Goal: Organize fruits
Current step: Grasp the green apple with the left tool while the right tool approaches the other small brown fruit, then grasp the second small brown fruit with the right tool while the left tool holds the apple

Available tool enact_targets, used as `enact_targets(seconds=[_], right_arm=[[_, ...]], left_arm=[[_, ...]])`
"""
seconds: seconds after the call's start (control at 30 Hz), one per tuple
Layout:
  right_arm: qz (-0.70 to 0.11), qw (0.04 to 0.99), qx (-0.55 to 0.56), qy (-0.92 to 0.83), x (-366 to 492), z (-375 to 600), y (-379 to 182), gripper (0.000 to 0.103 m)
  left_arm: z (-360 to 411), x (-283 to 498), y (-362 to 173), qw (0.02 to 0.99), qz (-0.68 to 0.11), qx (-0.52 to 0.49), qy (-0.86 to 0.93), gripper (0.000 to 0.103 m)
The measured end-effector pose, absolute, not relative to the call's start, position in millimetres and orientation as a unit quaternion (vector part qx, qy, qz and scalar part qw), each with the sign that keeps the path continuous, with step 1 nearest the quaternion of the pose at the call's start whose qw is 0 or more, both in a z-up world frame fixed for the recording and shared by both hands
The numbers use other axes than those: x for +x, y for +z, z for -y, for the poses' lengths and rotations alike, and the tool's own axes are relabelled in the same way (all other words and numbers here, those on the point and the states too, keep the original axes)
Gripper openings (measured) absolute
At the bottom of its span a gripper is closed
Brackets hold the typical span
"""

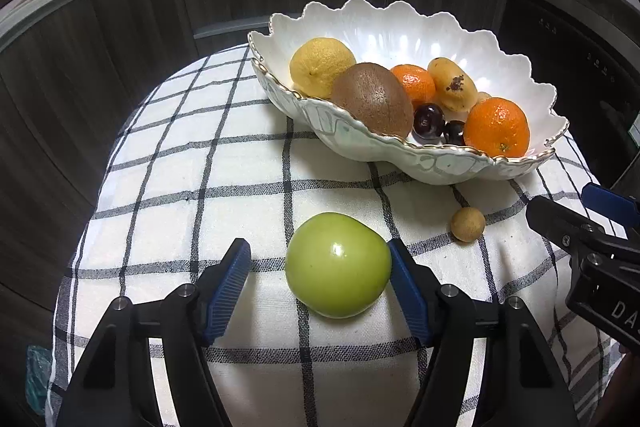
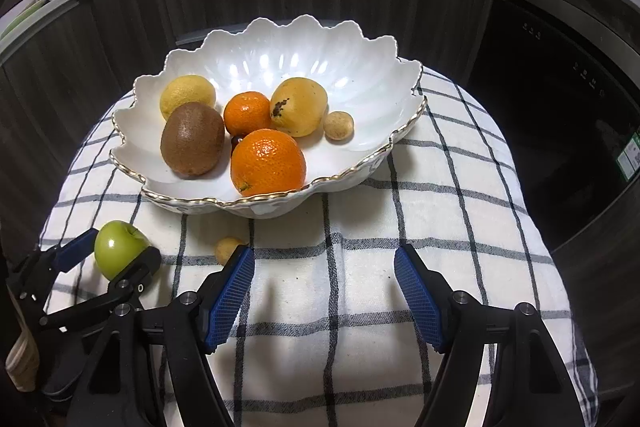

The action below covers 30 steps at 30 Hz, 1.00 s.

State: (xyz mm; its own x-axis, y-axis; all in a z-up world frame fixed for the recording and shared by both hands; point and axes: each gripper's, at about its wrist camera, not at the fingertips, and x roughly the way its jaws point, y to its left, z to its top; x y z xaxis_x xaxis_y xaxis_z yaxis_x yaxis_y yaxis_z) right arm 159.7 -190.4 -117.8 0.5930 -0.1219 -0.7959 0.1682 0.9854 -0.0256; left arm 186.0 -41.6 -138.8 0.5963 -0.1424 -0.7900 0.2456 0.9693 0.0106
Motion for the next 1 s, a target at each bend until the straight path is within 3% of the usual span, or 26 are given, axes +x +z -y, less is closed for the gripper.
enact_targets(seconds=[0.33, 1.0], right_arm=[[-0.444, 0.892, 0.028, -0.084, 161.2, 191.6, -117.4, 0.073], [-0.444, 0.894, 0.017, -0.052, 167.1, 161.2, -118.4, 0.073]], left_arm=[[46.9, 185.0, -145.4, 0.885, -0.444, 0.053, -0.130, 0.048], [-4.2, 171.5, -122.8, 0.899, -0.430, 0.024, -0.082, 0.048]])
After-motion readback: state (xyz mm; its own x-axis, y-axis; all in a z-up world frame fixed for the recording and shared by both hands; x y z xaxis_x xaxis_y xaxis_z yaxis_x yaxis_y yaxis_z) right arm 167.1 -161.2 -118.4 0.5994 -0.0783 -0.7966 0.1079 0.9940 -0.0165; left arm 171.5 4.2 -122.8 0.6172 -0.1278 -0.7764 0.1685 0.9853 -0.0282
